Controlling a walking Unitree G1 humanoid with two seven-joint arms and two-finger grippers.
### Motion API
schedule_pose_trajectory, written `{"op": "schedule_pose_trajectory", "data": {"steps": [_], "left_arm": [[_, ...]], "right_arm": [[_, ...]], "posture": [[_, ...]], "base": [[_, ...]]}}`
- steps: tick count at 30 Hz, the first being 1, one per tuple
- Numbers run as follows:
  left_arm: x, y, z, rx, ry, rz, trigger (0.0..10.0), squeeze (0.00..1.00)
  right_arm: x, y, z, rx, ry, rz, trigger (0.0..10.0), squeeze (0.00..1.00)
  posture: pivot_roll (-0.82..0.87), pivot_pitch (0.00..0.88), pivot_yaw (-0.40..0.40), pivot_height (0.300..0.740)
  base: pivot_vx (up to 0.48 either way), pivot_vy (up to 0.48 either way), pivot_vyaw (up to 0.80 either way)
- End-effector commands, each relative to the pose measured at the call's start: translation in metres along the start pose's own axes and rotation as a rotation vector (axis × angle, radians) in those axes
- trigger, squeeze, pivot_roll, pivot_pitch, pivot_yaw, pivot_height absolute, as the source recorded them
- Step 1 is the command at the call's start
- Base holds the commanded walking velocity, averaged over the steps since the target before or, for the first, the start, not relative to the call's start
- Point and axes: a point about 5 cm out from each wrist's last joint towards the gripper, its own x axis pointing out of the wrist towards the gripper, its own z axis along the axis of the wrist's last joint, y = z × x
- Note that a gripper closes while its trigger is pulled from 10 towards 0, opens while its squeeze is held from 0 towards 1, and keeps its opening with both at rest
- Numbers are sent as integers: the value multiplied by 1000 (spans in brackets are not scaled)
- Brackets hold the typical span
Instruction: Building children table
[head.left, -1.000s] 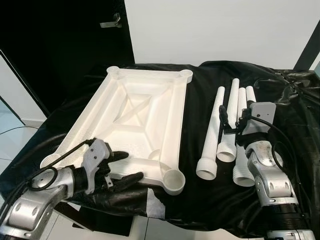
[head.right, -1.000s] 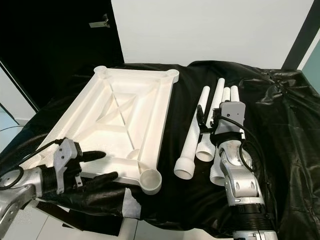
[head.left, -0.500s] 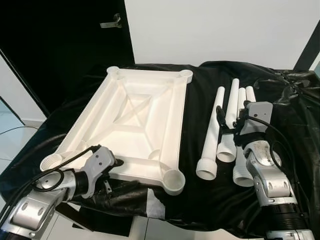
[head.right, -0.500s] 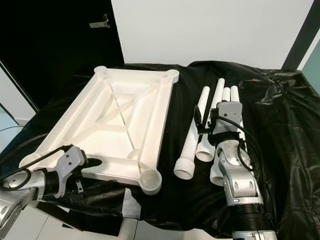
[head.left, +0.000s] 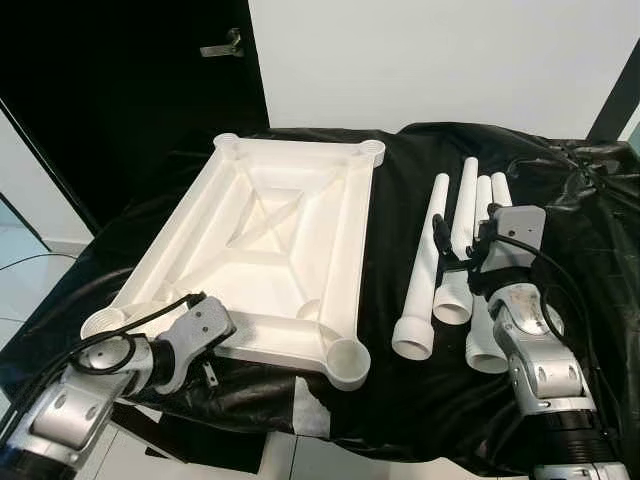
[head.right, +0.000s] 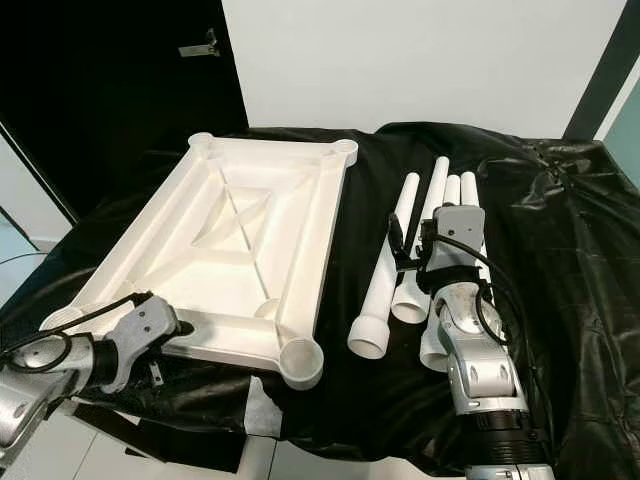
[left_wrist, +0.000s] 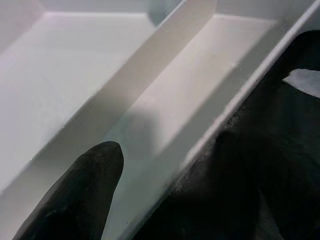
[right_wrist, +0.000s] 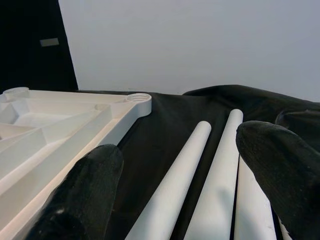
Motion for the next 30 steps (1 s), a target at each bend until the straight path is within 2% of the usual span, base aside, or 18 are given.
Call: {"op": "schedule_pose_trajectory", "data": {"steps": [1,3,4,5,14,22,23,30], "left_arm": [[4,6,-3,-6,31,113,10000,0],[5,7,-2,-7,32,122,9922,0],[8,7,-1,-5,31,126,3216,0],[9,8,0,-8,32,131,0,0],[16,11,16,7,-12,171,0,0],[27,9,27,10,-33,234,0,0],[29,10,26,3,-9,264,10000,0],[34,8,36,-18,-50,260,10000,0]], "right_arm": [[-1,1,0,7,9,-8,10000,0],[-1,1,0,7,9,-9,10000,0],[-1,1,0,8,10,-13,10000,0],[-1,0,0,9,11,-16,10000,0],[-4,-2,-2,14,23,-41,10000,0],[-5,-1,-3,21,29,-48,10000,0],[-5,-1,-3,22,29,-49,10000,0],[-5,-1,-4,27,36,-50,10000,0]], "posture": [[-12,0,56,740],[-15,0,61,740],[-18,0,64,740],[-20,0,67,740],[-22,0,77,740],[-23,0,80,740],[-26,0,82,740],[-25,0,78,740]], "base": [[0,0,0],[0,0,0],[0,0,0],[0,0,0],[0,0,0],[0,0,0],[0,0,0],[0,0,0]]}}
